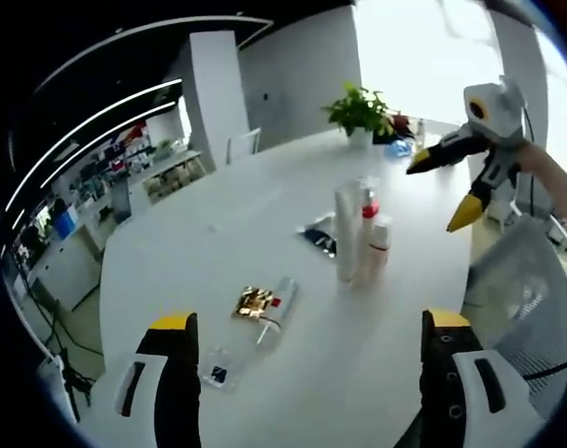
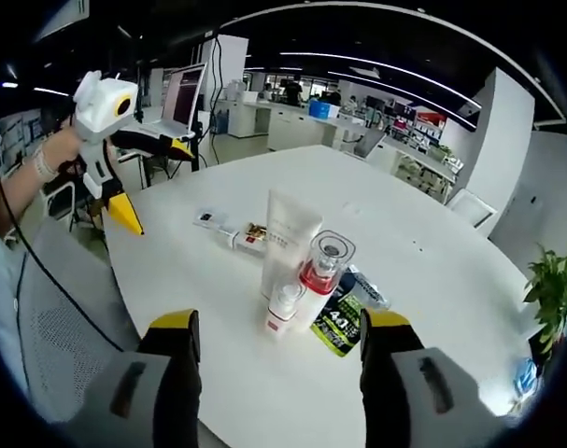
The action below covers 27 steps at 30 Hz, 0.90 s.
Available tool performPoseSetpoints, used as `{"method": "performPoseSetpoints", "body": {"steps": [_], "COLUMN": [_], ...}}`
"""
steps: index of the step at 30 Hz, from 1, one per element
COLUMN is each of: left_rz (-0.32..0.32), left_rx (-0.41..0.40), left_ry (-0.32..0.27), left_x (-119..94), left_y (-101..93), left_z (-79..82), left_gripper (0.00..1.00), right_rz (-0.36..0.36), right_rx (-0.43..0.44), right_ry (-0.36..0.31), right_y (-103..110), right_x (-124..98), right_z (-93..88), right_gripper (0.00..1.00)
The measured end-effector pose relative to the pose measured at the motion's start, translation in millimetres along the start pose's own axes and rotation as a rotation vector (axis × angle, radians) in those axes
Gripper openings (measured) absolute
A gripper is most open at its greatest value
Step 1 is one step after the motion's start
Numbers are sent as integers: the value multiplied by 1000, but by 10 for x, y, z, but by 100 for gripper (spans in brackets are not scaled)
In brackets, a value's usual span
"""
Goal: Arrange the skincare products in the storage area until every visible bottle or jar stands upright without overlapping.
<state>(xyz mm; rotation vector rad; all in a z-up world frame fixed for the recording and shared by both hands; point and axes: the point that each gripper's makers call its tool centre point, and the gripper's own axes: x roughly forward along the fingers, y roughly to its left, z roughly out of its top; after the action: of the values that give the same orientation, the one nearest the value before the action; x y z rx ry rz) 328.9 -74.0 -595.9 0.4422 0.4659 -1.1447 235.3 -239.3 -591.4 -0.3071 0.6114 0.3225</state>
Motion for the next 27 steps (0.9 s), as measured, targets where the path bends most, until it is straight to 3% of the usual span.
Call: {"method": "performPoseSetpoints", "body": {"steps": [10, 27], "left_rz": [-32, -69], "left_rx": [-19, -27], "left_ry": [54, 136], "left_x": [176, 558], "left_y": [39, 214], "left_z": [-170, -408], "left_gripper": [94, 83], "right_rz": [56, 79], "right_rx": [24, 41], "right_ry": [9, 27], "right_y": [102, 73], "right_x": [84, 157], "right_z": [-74, -145], "right_gripper": [64, 51]}}
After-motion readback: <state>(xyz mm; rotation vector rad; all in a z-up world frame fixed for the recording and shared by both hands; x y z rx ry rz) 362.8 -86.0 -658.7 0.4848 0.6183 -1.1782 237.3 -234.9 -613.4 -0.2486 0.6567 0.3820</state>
